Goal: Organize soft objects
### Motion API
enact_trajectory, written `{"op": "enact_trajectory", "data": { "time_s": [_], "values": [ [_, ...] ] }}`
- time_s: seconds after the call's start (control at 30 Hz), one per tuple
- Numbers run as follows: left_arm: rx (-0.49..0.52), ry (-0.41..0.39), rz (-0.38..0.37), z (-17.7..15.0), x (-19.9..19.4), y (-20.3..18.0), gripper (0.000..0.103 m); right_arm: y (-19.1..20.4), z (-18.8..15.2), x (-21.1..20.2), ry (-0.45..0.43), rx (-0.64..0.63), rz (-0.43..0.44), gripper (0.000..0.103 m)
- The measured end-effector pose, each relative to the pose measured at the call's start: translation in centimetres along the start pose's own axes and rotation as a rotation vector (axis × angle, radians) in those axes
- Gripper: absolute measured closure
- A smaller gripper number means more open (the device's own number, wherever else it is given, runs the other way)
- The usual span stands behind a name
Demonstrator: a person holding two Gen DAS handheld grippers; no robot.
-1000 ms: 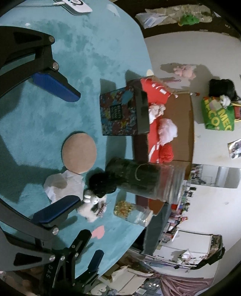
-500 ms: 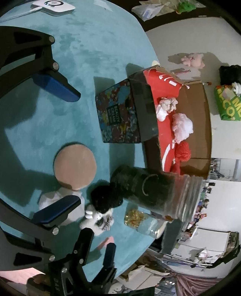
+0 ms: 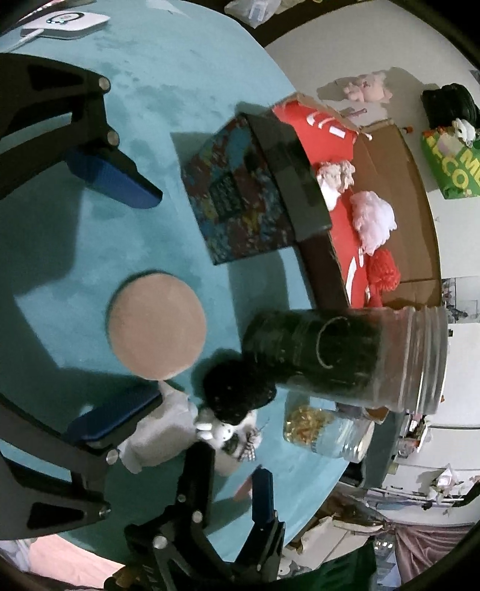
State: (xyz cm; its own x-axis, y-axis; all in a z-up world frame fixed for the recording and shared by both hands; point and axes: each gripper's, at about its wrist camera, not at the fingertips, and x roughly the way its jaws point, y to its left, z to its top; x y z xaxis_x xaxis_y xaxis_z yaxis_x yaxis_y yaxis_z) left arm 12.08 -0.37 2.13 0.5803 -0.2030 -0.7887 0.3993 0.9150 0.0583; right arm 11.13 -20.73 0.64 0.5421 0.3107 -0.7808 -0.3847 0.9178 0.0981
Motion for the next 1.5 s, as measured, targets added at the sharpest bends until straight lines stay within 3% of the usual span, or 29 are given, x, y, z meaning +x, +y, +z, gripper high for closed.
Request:
{"op": "enact_trajectory", "data": {
  "time_s": [0.1,0.17,0.2,0.23,0.3,0.37,0.5,0.7,0.83,1.03,1.2,1.37,1.43,1.47,1.5],
  "values": [
    [-0.004,-0.007,-0.040,0.2,0.2,-0.1,0.019,0.6,0.2,0.4,0.002,-0.036,0.005,0.012],
    [0.009,-0.023,-0.063,0.1,0.0,-0.4,0.032,1.4,0.2,0.4,-0.005,-0.083,0.018,0.031],
    [0.015,-0.032,-0.072,0.0,-0.2,-0.6,0.040,1.7,0.1,0.4,-0.011,-0.099,0.022,0.047],
    [0.021,-0.038,-0.078,0.0,-0.3,-0.7,0.048,2.0,0.1,0.4,-0.016,-0.114,0.019,0.049],
    [0.017,-0.048,-0.093,-0.2,-0.7,-0.9,0.055,2.2,0.0,0.1,-0.030,-0.121,0.029,0.070],
    [0.009,-0.050,-0.103,-0.3,-1.0,-0.9,0.065,2.1,-0.2,-0.2,-0.039,-0.117,0.032,0.070],
    [-0.018,-0.061,-0.152,-0.1,-1.9,-0.8,0.069,2.0,-0.4,-1.0,-0.072,-0.101,0.048,0.079],
    [-0.006,-0.086,-0.143,0.3,-2.8,-1.2,0.069,1.8,-0.3,-2.4,-0.104,-0.077,0.068,0.092],
    [-0.010,-0.083,-0.144,0.4,-2.7,-1.1,0.069,1.6,-0.4,-2.8,-0.113,-0.059,0.095,0.094],
    [-0.020,-0.075,-0.149,0.0,-2.8,-0.8,0.068,0.0,-0.8,-3.8,-0.091,0.014,0.142,0.094],
    [-0.010,-0.057,-0.129,-0.2,-2.0,-0.9,0.061,-1.5,-1.6,-3.6,-0.067,0.048,0.059,0.089],
    [0.001,-0.044,-0.083,-0.6,-1.3,-1.3,0.055,-1.7,-2.0,-3.1,-0.049,0.027,-0.030,0.077],
    [0.002,-0.045,-0.072,-0.8,-1.2,-1.2,0.048,-1.9,-2.0,-3.1,-0.045,0.028,-0.070,0.060],
    [0.004,-0.046,-0.064,-0.8,-1.2,-1.2,0.047,-2.0,-2.1,-3.1,-0.049,0.024,-0.096,0.030],
    [0.005,-0.046,-0.055,-0.8,-1.2,-1.2,0.042,-2.0,-2.2,-3.2,-0.065,0.018,-0.106,0.018]
  ]
}}
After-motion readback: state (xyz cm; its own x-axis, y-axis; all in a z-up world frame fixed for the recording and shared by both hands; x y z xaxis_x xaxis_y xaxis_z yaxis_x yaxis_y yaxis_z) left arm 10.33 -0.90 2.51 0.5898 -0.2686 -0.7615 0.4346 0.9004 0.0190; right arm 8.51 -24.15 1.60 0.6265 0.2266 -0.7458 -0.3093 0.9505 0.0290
